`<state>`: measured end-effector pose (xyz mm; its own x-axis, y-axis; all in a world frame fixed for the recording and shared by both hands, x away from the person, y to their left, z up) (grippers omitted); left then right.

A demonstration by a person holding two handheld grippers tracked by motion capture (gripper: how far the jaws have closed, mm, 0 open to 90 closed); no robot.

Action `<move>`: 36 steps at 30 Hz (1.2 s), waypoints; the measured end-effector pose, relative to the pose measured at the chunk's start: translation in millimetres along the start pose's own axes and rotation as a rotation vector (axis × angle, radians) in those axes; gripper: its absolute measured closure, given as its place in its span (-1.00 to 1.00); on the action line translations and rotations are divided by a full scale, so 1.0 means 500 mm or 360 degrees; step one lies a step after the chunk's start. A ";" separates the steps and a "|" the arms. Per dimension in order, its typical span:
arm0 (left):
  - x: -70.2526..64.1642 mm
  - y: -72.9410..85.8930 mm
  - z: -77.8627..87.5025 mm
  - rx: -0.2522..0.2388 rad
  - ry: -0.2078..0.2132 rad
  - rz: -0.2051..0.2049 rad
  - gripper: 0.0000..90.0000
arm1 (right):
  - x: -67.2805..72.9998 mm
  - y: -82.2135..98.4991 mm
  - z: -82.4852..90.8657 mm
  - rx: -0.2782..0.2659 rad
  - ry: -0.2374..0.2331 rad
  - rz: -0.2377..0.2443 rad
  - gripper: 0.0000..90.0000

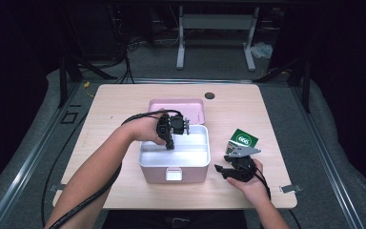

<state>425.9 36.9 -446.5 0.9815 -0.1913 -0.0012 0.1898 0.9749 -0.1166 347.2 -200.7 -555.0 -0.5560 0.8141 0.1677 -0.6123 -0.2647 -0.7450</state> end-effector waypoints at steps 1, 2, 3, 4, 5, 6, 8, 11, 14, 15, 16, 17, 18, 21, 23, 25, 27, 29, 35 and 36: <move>0.000 0.001 0.001 -0.0011 -0.0011 0.0000 0.98 | 0.000 0.000 0.000 0.0000 0.0000 0.0000 -0.03; -0.001 0.000 0.002 -0.0009 -0.0014 0.0001 0.98 | 0.000 0.000 0.000 0.0001 -0.0003 0.0001 -0.03; -0.001 0.000 0.002 -0.0009 -0.0014 0.0001 0.98 | 0.000 0.000 0.000 0.0001 -0.0003 0.0001 -0.03; -0.001 0.000 0.002 -0.0010 -0.0018 -0.0002 0.98 | 0.000 0.000 0.000 -0.0001 -0.0002 -0.0001 -0.03; -0.002 0.000 0.004 -0.0006 -0.0022 -0.0004 0.98 | 0.000 0.000 0.000 -0.0002 -0.0001 -0.0005 -0.03; -0.003 0.000 0.005 -0.0001 -0.0024 -0.0007 0.98 | 0.000 0.000 0.000 -0.0002 -0.0001 -0.0005 -0.03; -0.004 -0.001 0.008 0.0009 -0.0027 -0.0009 0.99 | -0.001 0.000 -0.001 0.0000 -0.0004 -0.0007 -0.03; -0.009 -0.002 0.016 0.0006 -0.0029 -0.0022 0.98 | -0.001 0.000 0.000 -0.0001 -0.0003 -0.0008 -0.03; -0.012 -0.001 0.023 -0.0005 -0.0032 -0.0022 0.99 | -0.001 0.000 0.000 -0.0003 -0.0002 -0.0010 -0.03; -0.012 -0.001 0.023 -0.0005 -0.0032 -0.0022 0.99 | -0.001 0.000 0.000 -0.0003 -0.0002 -0.0010 -0.03; -0.015 0.000 0.030 -0.0013 -0.0038 -0.0015 0.99 | -0.001 0.000 0.000 -0.0003 -0.0002 -0.0009 -0.03; -0.015 0.002 0.034 -0.0012 -0.0039 -0.0018 0.99 | -0.001 0.000 0.000 -0.0004 -0.0001 -0.0009 -0.03; -0.017 0.003 0.037 -0.0021 -0.0046 -0.0016 0.99 | 0.000 0.000 0.000 -0.0004 0.0001 -0.0010 -0.03; -0.020 0.010 0.050 -0.0032 -0.0053 -0.0007 0.99 | -0.001 0.000 0.001 -0.0005 0.0000 -0.0011 -0.03; -0.023 0.017 0.060 -0.0034 -0.0051 -0.0001 0.99 | -0.001 0.000 0.000 -0.0012 -0.0016 -0.0017 -0.03; -0.028 0.026 0.070 -0.0049 -0.0048 0.0013 0.99 | -0.001 0.000 0.000 -0.0013 -0.0015 -0.0016 -0.03; -0.031 0.033 0.077 -0.0051 -0.0055 0.0016 0.99 | -0.001 0.000 0.000 -0.0014 -0.0016 -0.0017 -0.03; -0.036 0.057 0.096 -0.0060 -0.0081 0.0034 0.99 | -0.001 0.000 0.001 -0.0016 -0.0013 -0.0017 -0.03; -0.059 0.148 0.131 -0.0100 -0.0132 0.0124 0.99 | -0.001 -0.002 0.004 -0.0024 -0.0009 -0.0022 -0.03; -0.059 0.148 0.131 -0.0100 -0.0132 0.0124 0.99 | -0.001 -0.002 0.004 -0.0024 -0.0009 -0.0022 -0.03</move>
<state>412.7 122.3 -389.8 0.9923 -0.1029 0.0692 0.1139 0.9768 -0.1811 346.7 -201.8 -552.9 -0.5507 0.8147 0.1817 -0.6114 -0.2455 -0.7523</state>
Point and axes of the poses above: each handheld gripper's, and its own axes: z roughly backward along the jaws, y roughly out of its underside, x roughly to its left, the point moved 3 cm from there along -z, roughly forward along the jaws, and after that the axes turned 11 degrees about -z, right-handed, at the moved point
